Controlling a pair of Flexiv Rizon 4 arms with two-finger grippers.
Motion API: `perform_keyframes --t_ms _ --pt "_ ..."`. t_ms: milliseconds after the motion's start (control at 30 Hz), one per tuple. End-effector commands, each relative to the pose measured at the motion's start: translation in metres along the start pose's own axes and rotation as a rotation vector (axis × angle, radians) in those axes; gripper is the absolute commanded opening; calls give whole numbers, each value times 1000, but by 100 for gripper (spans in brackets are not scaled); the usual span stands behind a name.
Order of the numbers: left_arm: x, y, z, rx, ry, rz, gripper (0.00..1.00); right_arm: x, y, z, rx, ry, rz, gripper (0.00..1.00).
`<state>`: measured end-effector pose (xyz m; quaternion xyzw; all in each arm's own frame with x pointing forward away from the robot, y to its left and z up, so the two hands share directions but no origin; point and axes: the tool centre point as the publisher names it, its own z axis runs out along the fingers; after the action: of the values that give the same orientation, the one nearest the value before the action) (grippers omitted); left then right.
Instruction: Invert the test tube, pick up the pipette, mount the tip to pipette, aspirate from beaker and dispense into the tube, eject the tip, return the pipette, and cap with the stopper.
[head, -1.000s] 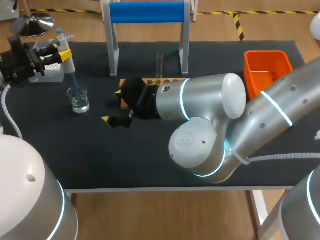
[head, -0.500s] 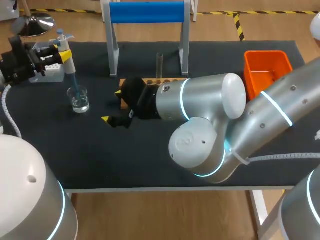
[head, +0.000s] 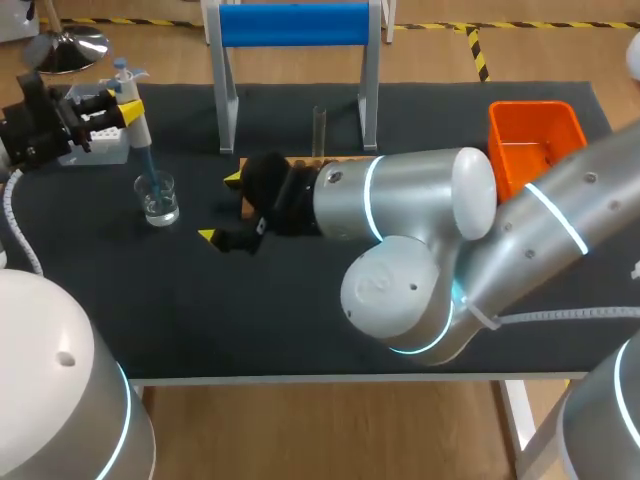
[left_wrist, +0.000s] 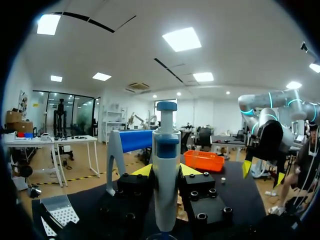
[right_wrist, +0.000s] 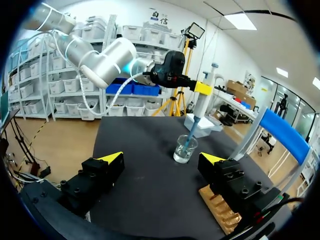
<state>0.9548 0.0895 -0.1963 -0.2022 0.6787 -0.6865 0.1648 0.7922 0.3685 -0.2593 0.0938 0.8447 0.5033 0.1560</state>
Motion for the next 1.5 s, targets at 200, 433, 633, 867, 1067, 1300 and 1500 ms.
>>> perform_keyframes --t_ms 200,433,633,867,1067,1300,1500 --pt "-1 1 -1 2 5 1 0 -42 39 -60 -30 203 -53 100" --pt "-1 1 -1 2 5 1 0 -57 78 -84 -102 378 -123 100" --pt "-1 1 -1 2 5 1 0 -64 96 -86 -169 539 -168 100" --pt "-1 1 -1 2 5 1 0 -75 114 -80 -197 629 -182 100" --pt "-1 1 -1 2 5 1 0 -93 129 -66 -250 664 -188 100" --pt "-1 1 -1 2 5 1 0 -113 148 -42 -352 718 -196 46" --pt "-1 1 -1 2 5 1 0 -120 162 -23 -399 753 -186 3"
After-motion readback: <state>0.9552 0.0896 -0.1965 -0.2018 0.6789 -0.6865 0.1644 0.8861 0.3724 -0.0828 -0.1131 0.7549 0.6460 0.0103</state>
